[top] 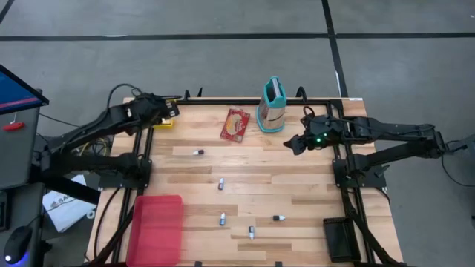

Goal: Pick & Place Food Item
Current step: Put the pink donut into the yellow basket

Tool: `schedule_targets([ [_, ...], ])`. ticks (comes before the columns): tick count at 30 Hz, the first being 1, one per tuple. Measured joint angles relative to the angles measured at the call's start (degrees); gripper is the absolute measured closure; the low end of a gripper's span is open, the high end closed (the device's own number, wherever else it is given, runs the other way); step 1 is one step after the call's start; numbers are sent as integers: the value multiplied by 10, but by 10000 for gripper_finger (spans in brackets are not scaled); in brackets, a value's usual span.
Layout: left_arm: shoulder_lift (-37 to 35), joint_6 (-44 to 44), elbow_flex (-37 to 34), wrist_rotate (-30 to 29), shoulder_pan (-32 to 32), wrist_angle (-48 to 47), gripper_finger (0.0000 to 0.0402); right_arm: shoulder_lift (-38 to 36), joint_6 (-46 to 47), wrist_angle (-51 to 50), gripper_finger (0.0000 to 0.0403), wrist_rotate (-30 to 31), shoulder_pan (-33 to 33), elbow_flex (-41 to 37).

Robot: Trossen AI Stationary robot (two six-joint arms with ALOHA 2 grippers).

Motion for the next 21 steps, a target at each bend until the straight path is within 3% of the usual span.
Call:
schedule_targets([
  [8,56,-166,-35,-125,11,45,320,-1,1,1,187,27,6,0],
  [14,56,-238,-162,-125,68,230,320,-1,19,1,187,39,18,0],
  [17,48,-241,-219,-119,108,333,320,-1,30,1,187,39,25,0],
  [21,45,-233,-263,-90,151,402,320,-1,46,1,187,39,35,0],
])
